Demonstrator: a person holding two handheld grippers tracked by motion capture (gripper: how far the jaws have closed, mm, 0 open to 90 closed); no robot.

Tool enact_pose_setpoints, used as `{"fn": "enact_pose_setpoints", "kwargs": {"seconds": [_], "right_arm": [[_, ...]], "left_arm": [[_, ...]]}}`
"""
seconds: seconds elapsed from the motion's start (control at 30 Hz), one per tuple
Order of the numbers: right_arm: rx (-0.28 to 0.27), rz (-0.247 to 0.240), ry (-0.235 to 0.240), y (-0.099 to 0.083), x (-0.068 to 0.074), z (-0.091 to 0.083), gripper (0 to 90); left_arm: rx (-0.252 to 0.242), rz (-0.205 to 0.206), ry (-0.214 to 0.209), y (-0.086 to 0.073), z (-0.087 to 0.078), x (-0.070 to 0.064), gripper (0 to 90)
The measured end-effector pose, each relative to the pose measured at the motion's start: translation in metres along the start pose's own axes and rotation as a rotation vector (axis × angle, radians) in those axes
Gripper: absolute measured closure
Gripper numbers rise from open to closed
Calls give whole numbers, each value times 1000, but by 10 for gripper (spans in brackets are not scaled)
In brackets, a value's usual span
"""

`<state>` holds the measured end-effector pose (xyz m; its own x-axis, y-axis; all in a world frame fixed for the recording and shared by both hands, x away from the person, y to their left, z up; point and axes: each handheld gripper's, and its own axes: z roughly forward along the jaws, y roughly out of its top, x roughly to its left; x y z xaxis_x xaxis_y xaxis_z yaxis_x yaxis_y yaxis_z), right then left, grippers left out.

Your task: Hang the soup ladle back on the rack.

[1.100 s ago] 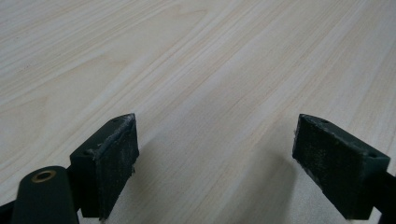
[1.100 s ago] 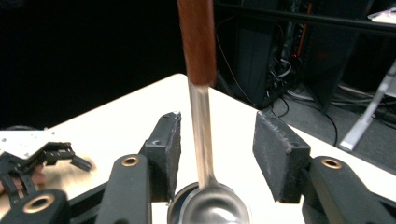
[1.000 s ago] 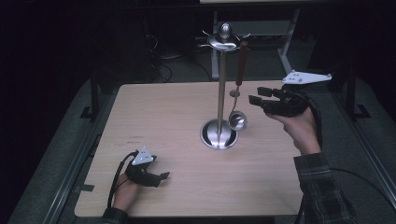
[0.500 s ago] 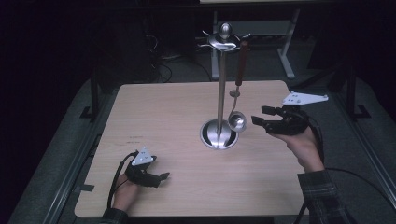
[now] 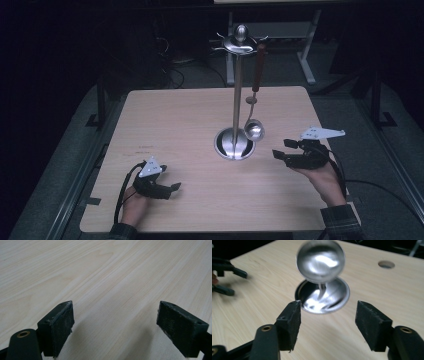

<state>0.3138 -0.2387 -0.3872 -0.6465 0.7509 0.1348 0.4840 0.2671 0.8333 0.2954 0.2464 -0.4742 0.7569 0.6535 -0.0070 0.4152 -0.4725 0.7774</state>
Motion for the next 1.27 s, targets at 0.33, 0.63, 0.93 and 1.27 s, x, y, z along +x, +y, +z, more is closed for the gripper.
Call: {"fn": "enact_pose_setpoints", "kwargs": {"seconds": [0.33, 0.63, 0.93, 1.27], "right_arm": [[36, 55, -39, -43, -5, -3, 290], [14, 38, -88, -71, -4, -3, 232], [71, 11, -148, -92, -3, 6, 180], [65, -8, -162, -93, -3, 7, 147]], "left_arm": [[-13, -7, -11, 0, -1, -1, 140], [-34, -15, -15, -1, -3, 1, 140], [-49, -16, -8, -2, -5, 1, 140], [-53, -6, 1, -2, -5, 0, 140]]}}
